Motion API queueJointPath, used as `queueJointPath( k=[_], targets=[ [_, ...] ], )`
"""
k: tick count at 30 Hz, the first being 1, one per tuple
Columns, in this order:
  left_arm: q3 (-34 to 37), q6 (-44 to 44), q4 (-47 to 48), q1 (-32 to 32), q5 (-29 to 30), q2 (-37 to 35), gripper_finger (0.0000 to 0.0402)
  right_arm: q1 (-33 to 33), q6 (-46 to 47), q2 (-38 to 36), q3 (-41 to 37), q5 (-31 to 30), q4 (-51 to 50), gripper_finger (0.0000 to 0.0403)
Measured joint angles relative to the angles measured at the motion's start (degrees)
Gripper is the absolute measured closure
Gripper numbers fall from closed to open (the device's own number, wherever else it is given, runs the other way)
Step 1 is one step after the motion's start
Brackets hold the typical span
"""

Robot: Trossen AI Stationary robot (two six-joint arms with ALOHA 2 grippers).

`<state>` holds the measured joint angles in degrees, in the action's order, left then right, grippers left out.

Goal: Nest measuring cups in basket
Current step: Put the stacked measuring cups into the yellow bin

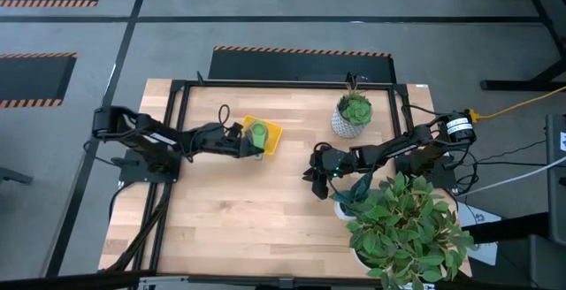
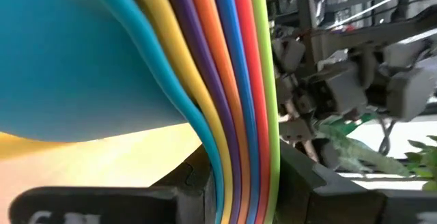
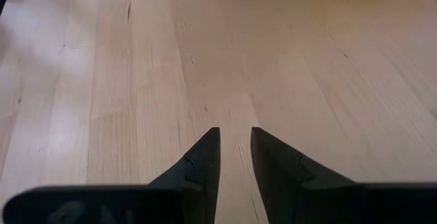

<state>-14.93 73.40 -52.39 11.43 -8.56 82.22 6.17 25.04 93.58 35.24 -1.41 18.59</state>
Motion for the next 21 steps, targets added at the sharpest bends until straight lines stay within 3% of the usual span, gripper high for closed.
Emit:
queueJointPath(
  k=[7,21],
  targets=[
    [-1.4,2.1,-4.2,-0.7,0.0,4.9,0.0309,0.0,0.0,0.0,0.0,0.0,0.0,0.0315],
    [-1.4,5.9,-2.3,-0.7,0.1,4.9,0.0309,0.0,0.0,0.0,0.0,0.0,0.0,0.0315]
  ],
)
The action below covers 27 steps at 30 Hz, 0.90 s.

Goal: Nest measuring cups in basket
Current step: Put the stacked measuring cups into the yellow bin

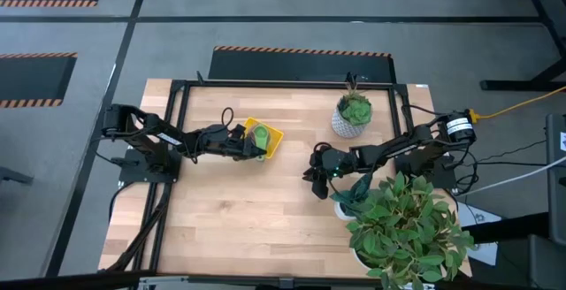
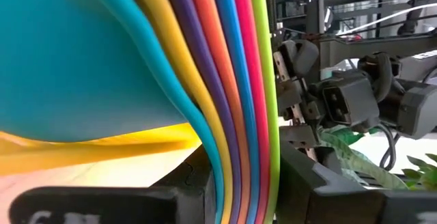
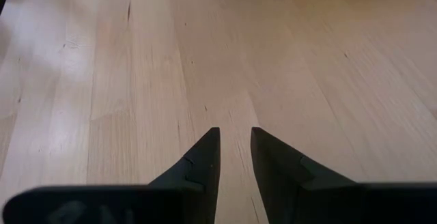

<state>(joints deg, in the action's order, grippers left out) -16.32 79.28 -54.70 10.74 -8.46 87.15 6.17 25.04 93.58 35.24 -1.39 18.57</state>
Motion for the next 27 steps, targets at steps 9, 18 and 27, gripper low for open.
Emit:
queueJointPath(
  k=[9,18,27],
  targets=[
    [0.0,-0.1,0.0,0.0,0.2,0.0,0.0309,0.0,0.0,0.0,0.0,0.0,0.0,0.0315],
    [0.0,-0.3,-0.2,0.4,0.3,0.0,0.026,0.0,0.0,0.0,0.0,0.0,0.0,0.0315],
    [0.0,-0.1,-0.2,2.5,-1.0,0.0,0.025,0.0,0.0,0.0,0.0,0.0,0.0,0.0315]
  ],
)
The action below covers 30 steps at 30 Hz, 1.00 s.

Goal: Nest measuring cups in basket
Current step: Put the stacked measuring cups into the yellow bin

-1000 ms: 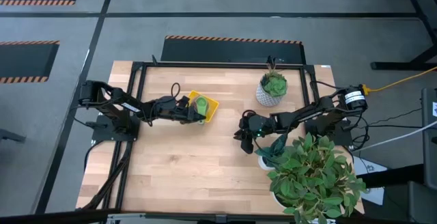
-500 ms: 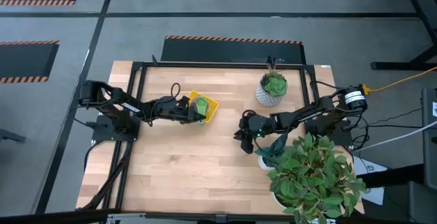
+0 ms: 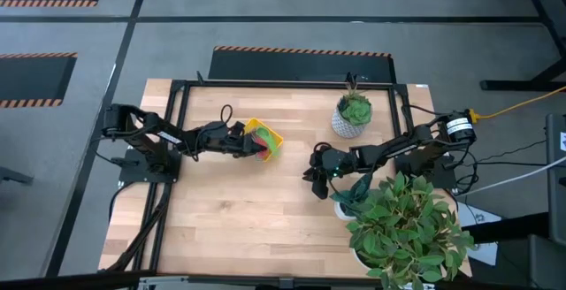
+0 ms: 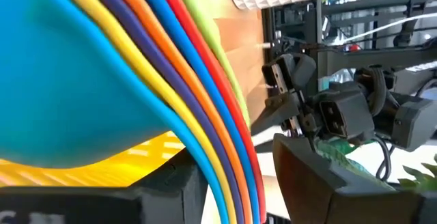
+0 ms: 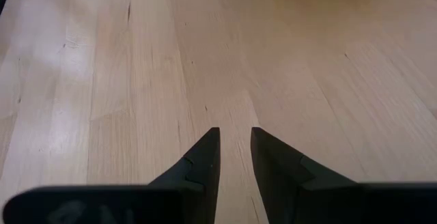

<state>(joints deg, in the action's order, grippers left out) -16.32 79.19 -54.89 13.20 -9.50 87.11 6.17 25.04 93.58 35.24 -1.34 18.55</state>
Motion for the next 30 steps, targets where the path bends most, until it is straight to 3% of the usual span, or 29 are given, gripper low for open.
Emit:
queueJointPath(
  k=[8,30],
  targets=[
    [0.0,-0.2,0.0,1.6,-7.6,0.0,0.0252,0.0,0.0,0.0,0.0,0.0,0.0,0.0315],
    [0.0,3.0,0.0,3.8,-14.7,-0.6,0.0252,0.0,0.0,0.0,0.0,0.0,0.0,0.0315]
  ],
)
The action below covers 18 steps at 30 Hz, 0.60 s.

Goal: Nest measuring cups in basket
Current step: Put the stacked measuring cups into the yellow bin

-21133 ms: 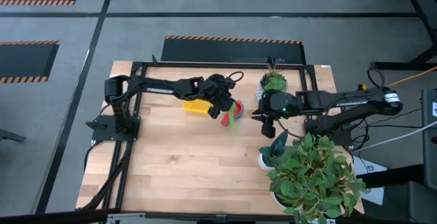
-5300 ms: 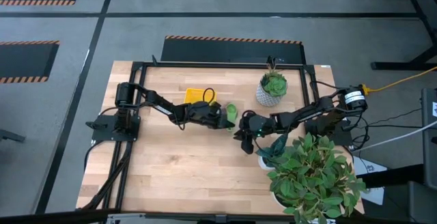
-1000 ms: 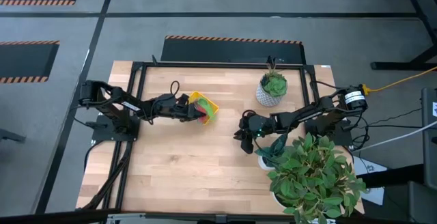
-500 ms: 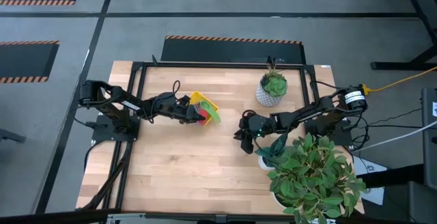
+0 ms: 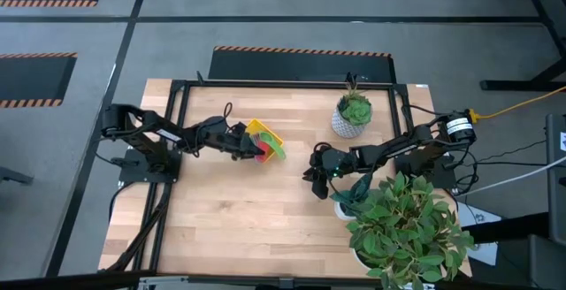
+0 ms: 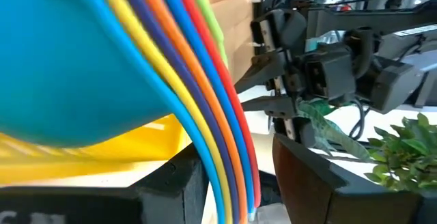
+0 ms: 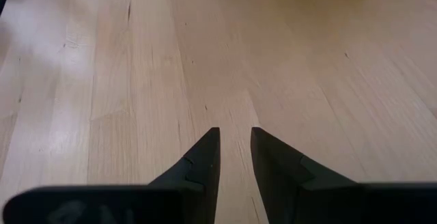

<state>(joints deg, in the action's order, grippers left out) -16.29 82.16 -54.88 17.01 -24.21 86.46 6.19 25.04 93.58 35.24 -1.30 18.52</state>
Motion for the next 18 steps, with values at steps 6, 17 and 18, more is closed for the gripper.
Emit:
queueJointPath(
  k=[6,17,18],
  targets=[
    [0.0,1.0,0.4,0.7,-2.0,-0.4,0.0252,0.0,0.0,0.0,0.0,0.0,0.0,0.0315],
    [0.0,1.9,6.6,0.7,-4.0,-0.4,0.0252,0.0,0.0,0.0,0.0,0.0,-0.1,0.0315],
    [0.0,1.9,6.6,0.8,-4.0,-0.4,0.0252,0.0,0.0,0.0,0.0,0.0,-0.1,0.0315]
  ],
)
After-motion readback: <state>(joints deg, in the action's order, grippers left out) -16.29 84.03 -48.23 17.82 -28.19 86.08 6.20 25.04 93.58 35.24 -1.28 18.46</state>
